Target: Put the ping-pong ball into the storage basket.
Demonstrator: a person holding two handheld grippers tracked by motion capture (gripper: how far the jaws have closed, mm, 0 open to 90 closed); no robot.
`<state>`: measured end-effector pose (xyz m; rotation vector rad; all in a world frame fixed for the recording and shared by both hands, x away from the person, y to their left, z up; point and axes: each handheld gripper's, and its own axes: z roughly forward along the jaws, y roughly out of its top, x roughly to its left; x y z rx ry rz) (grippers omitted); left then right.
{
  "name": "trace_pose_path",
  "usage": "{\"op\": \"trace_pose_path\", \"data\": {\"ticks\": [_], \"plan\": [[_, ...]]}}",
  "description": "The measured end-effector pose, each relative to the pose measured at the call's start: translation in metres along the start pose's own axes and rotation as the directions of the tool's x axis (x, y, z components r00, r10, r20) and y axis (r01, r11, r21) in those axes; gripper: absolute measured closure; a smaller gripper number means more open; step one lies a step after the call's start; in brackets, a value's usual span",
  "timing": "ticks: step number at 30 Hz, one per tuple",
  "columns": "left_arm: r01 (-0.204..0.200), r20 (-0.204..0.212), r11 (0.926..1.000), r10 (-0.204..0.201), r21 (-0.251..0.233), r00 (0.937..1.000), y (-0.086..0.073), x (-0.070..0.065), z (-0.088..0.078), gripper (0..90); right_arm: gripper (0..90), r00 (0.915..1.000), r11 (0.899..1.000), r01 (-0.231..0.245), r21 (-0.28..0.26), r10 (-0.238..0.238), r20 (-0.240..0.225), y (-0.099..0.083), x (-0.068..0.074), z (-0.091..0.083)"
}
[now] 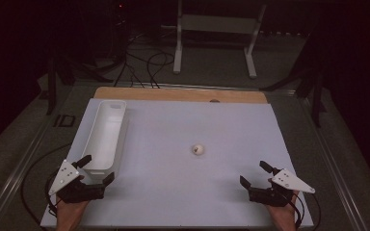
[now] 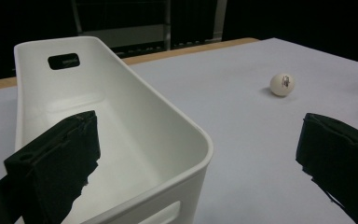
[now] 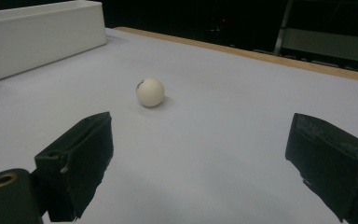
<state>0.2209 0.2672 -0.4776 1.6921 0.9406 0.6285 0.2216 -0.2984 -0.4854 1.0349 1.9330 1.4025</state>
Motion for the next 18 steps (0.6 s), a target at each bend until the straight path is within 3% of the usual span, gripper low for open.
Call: {"op": "trace_pose_path", "data": {"ticks": [18], "plan": [[-0.003, -0.007, 1.0, 0.003, -0.003, 1.0, 0.0046, -0.0043, -0.0013, 0.1, 7.0, 0.9996, 1.0, -0.001, 0.015, 0.001, 0.028, 0.0017, -0.0017, -0.0015]]}}
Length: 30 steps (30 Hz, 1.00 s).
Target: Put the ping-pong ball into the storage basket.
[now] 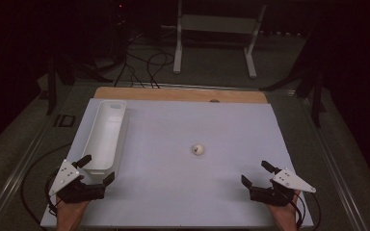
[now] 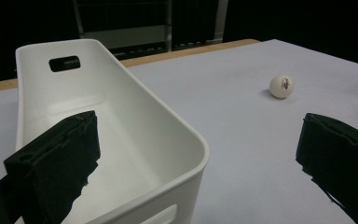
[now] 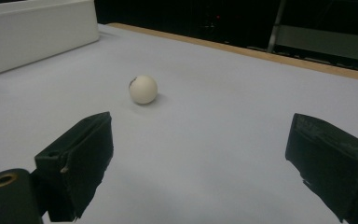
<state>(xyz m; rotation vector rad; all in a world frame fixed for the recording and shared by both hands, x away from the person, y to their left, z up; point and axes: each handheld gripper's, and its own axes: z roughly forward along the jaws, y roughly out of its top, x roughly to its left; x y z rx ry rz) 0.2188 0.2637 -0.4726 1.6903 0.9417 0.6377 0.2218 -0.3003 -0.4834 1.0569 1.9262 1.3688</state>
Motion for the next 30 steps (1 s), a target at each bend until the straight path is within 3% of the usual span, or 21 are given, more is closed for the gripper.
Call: {"op": "trace_pose_path", "data": {"ticks": [4, 10, 30], "plan": [[-0.014, 0.004, 0.9999, 0.014, 0.003, 0.9999, 0.005, -0.004, 0.0, 0.1, 7.0, 1.0, 1.0, 0.002, 0.0, -0.002, -0.004, 0.001, 0.003, 0.001], [0.006, 0.044, 0.9998, -0.007, 0.018, 0.999, 0.016, -0.009, 0.001, 0.1, 7.0, 0.9999, 1.0, 0.002, 0.01, -0.001, -0.011, -0.002, 0.004, 0.005], [-0.036, 0.06, 0.9981, 0.033, 0.05, 0.9977, 0.053, -0.022, 0.01, 0.1, 7.0, 1.0, 1.0, -0.006, 0.007, 0.006, -0.008, -0.002, 0.005, 0.005]]}}
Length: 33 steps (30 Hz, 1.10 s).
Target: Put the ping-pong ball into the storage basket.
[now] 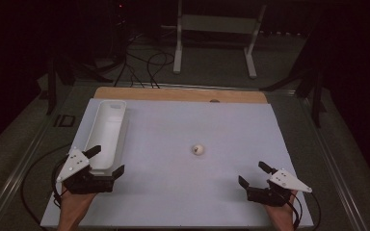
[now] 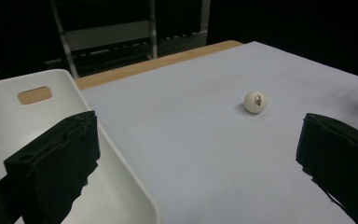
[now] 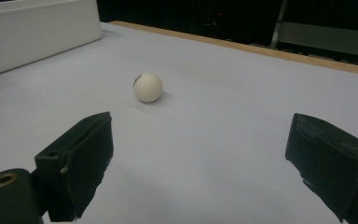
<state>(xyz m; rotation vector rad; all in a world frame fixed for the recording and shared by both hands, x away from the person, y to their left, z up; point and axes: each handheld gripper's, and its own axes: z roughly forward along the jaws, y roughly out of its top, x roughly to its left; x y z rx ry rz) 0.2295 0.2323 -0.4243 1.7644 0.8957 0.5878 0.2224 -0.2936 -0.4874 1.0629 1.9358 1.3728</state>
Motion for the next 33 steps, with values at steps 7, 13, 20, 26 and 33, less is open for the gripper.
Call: {"op": "trace_pose_path", "data": {"ticks": [7, 13, 20, 26, 33], "plan": [[-0.016, 0.016, 0.9995, 0.015, 0.028, 0.9997, 0.011, -0.001, 0.01, 0.0, 7.0, 1.0, 1.0, -0.002, -0.004, 0.002, -0.007, 0.0, -0.001, -0.001], [-0.032, 0.029, 0.998, 0.031, 0.054, 0.9991, 0.018, -0.002, 0.02, 0.0, 7.0, 1.0, 1.0, -0.003, 0.0, 0.003, -0.005, 0.0, -0.001, -0.001], [-0.037, 0.035, 0.9967, 0.035, 0.072, 0.9988, 0.023, -0.004, 0.029, 0.0, 7.0, 1.0, 1.0, -0.003, 0.0, 0.003, -0.002, -0.001, -0.002, -0.001], [-0.022, 0.029, 0.9943, 0.019, 0.104, 0.9994, 0.024, -0.003, 0.037, 0.0, 7.0, 1.0, 1.0, -0.004, -0.003, 0.004, -0.005, -0.001, -0.001, -0.001], [-0.02, 0.043, 0.9923, 0.015, 0.122, 0.9989, 0.028, -0.004, 0.047, 0.0, 7.0, 1.0, 1.0, -0.002, -0.002, 0.002, -0.004, -0.001, -0.001, -0.001]]}}
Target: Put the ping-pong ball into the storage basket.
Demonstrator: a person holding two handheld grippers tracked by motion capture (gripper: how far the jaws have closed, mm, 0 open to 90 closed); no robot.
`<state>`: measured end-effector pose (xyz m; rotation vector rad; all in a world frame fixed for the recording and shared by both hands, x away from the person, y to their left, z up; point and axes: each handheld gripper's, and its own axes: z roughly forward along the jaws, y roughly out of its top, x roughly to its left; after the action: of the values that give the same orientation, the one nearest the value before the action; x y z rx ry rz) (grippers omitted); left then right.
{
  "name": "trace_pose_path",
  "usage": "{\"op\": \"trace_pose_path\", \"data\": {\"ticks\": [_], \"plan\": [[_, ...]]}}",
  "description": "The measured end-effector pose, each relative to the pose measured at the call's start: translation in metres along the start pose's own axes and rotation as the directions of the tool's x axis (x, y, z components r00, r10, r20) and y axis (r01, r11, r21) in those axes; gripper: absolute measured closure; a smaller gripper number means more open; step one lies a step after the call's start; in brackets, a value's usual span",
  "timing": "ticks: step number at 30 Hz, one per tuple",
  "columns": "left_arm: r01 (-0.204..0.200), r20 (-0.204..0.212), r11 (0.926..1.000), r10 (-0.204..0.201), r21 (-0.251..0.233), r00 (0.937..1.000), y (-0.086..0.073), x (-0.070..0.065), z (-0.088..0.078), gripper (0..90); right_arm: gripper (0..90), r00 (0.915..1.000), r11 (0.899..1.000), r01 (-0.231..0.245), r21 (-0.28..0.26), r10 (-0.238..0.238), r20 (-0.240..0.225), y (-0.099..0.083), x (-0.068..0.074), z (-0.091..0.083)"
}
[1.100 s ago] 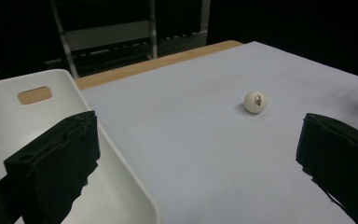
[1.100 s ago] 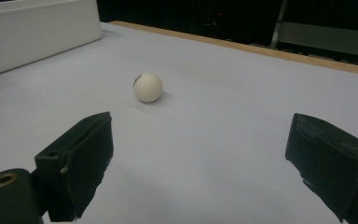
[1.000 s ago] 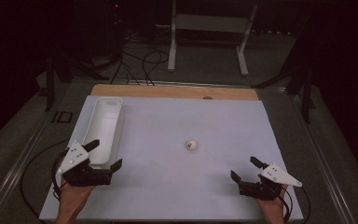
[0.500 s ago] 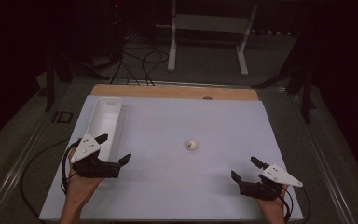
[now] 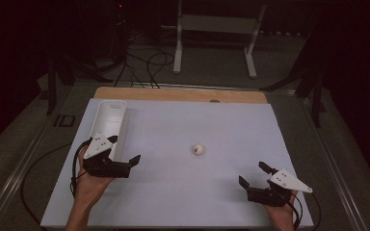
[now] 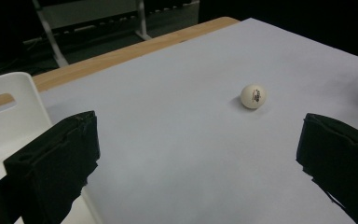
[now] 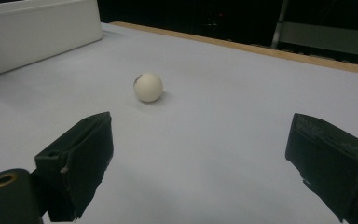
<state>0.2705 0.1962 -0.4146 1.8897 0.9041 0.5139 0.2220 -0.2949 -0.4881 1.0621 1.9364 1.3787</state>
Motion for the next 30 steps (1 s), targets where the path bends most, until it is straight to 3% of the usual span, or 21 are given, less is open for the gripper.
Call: {"op": "trace_pose_path", "data": {"ticks": [13, 30], "plan": [[-0.028, 0.021, 0.9986, 0.027, 0.045, 0.9994, 0.013, -0.003, 0.017, 0.0, 7.0, 0.9999, 1.0, -0.008, -0.009, 0.008, -0.006, 0.001, -0.001, -0.001], [-0.073, 0.063, 0.9908, 0.066, 0.114, 0.9958, 0.026, -0.011, 0.041, 0.0, 7.0, 0.9999, 1.0, -0.008, -0.006, 0.008, 0.006, 0.001, -0.001, -0.002]]}}
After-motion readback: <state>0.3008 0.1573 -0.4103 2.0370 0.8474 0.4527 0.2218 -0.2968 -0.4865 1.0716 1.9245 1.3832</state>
